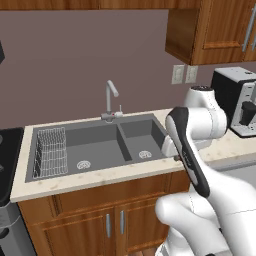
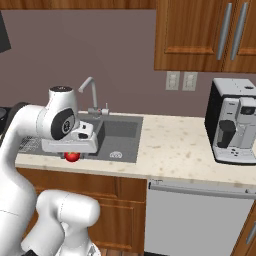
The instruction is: Put the tomato and lemon wedge in the pan. Then turn on the rear right burner and set the heat to medium.
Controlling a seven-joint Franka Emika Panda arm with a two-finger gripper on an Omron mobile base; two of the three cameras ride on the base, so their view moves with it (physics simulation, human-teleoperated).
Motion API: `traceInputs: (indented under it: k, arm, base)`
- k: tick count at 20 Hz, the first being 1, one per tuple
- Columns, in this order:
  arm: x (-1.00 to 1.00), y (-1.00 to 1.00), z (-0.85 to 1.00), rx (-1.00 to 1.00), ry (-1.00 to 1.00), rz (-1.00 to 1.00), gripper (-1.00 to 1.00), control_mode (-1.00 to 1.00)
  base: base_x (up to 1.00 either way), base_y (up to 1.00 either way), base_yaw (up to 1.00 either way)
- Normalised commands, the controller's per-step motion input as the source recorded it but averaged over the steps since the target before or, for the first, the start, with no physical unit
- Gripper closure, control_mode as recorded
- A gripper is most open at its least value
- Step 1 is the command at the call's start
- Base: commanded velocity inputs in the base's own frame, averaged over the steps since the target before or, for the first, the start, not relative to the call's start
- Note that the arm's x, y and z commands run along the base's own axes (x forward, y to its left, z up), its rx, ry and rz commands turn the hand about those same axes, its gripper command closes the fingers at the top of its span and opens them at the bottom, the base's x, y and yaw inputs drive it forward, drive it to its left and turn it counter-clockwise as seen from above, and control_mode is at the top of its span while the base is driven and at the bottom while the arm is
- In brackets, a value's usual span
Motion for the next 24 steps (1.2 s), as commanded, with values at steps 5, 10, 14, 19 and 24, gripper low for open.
traceInputs:
  k: [5,10,14,19,24]
  arm:
    - [0.0,0.0,0.12,0.03,0.0,-0.22,1.0,-1.0]
    - [0.0,0.0,0.14,0.07,0.0,-0.11,1.0,-1.0]
    - [0.0,0.0,0.0,0.0,0.0,0.0,1.0,-1.0]
    - [0.0,0.0,0.0,0.0,0.0,0.0,1.0,-1.0]
    - [-0.12,0.02,0.0,0.0,0.0,0.0,1.0,-1.0]
  base:
    - [0.0,0.0,0.0]
    - [0.0,0.0,0.0]
    - [0.0,0.0,0.0]
    - [0.0,0.0,0.0]
    - [0.0,0.0,0.0]
